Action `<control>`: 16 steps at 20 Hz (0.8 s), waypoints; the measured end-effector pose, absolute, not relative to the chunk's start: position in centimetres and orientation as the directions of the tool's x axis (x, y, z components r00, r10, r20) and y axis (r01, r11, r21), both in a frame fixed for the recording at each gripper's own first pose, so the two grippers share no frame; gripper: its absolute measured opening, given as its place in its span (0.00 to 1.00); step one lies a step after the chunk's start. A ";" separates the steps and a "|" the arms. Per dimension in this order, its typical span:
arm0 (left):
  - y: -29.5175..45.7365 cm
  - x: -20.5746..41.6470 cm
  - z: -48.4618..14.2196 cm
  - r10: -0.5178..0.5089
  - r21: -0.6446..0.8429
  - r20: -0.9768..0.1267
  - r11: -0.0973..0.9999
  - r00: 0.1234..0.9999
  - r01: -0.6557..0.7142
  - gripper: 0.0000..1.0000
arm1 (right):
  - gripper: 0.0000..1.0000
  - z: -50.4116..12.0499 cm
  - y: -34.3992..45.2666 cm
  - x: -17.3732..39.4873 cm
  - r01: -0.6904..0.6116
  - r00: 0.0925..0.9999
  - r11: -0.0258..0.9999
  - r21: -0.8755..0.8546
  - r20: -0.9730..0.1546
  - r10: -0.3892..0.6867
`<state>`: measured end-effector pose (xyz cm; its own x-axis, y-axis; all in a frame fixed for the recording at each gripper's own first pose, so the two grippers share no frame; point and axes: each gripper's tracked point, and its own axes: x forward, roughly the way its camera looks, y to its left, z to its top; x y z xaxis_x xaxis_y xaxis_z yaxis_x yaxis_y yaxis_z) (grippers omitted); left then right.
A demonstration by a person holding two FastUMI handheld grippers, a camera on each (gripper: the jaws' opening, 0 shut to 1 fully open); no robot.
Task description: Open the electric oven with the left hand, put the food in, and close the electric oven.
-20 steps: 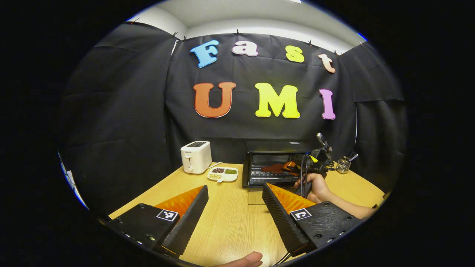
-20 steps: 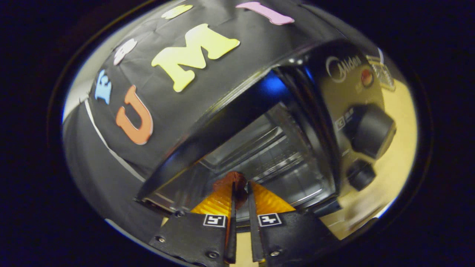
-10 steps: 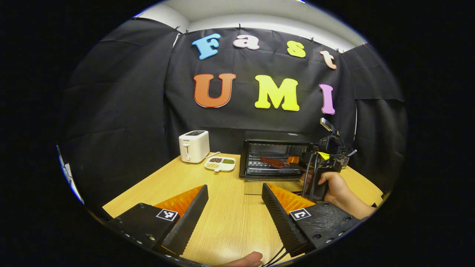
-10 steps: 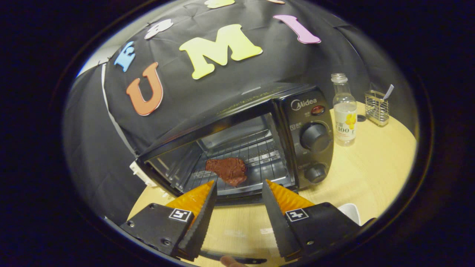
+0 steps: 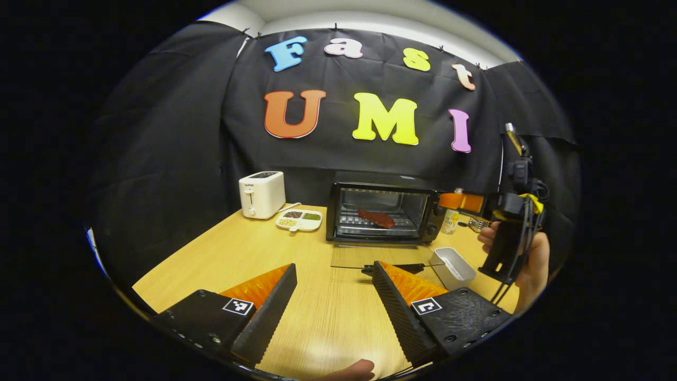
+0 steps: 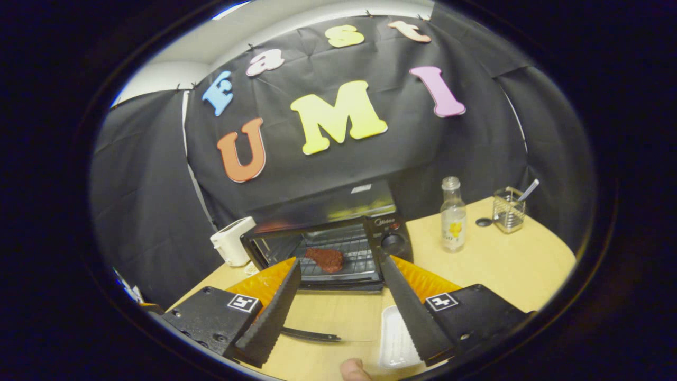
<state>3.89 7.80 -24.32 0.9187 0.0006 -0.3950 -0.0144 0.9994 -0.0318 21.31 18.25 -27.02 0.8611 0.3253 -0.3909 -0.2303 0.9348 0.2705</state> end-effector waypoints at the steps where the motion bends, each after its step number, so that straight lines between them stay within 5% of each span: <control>1: 7.4 4.2 -24.9 -0.004 -0.034 -0.404 0.999 0.915 -0.011 0.92 | 1.00 -25.7 17.0 20.7 -0.231 0.876 0.941 0.248 -0.369 0.312; 10: 0.8 6.9 -31.2 -0.091 -0.030 -0.519 0.996 0.850 0.088 0.93 | 0.95 -14.2 9.0 14.7 -0.211 0.960 0.966 0.148 -0.155 0.233; 16: -3.5 8.2 -35.5 -0.144 -0.019 -0.591 0.986 0.794 0.165 0.93 | 1.00 -12.0 4.7 12.4 -0.168 0.980 0.983 0.068 -0.093 0.174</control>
<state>8.21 -3.47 -35.51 0.7936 -0.1440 -0.5912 0.1645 0.9862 -0.0194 12.39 4.68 -12.00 0.9803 0.1740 -0.0930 -0.1681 0.9834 0.0681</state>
